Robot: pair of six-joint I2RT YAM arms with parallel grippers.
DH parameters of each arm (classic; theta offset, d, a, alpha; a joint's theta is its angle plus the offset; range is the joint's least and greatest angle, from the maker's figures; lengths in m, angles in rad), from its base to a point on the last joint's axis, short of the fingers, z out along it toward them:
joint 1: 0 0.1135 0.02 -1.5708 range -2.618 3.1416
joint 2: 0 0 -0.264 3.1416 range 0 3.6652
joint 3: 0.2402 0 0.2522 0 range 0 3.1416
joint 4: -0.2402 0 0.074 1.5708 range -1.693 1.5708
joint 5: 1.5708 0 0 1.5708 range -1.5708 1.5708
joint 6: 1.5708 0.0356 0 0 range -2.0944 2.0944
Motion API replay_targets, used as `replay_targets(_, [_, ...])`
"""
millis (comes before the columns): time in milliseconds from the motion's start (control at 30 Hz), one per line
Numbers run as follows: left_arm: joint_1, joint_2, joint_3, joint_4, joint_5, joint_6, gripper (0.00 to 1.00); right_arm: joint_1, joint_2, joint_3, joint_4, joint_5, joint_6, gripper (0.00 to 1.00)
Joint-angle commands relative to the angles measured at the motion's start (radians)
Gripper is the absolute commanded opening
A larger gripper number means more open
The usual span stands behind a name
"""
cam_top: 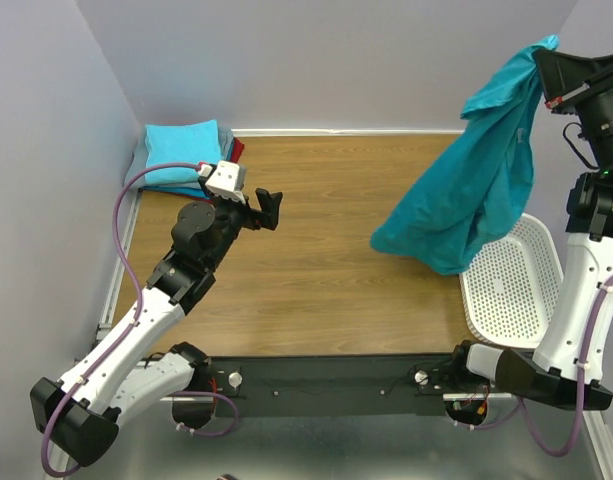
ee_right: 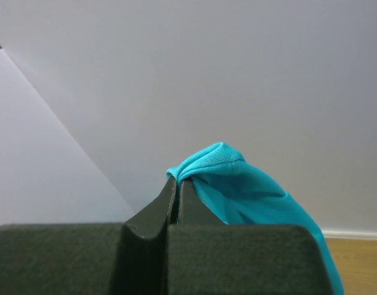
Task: Fold and stack the t-shirts
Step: Move the tshirt to the center of the board
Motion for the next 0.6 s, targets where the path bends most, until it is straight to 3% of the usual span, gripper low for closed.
replay_targets(0, [0.002,-0.009,0.015,-0.012,0.014,-0.001,0.98,0.010,-0.062,-0.096,0.151,-0.026,0.055,0.00])
replay_targets(133, [0.002,0.002,0.016,-0.014,0.027,-0.003,0.98,0.065,-0.031,-0.136,0.211,-0.049,0.078,0.00])
replay_targets(367, [0.002,0.000,0.016,-0.015,0.019,0.003,0.98,0.455,0.119,-0.056,0.092,0.127,-0.162,0.00])
replay_targets(567, [0.002,0.000,0.016,-0.017,0.001,0.009,0.98,0.667,0.235,-0.013,0.061,0.284,-0.284,0.00])
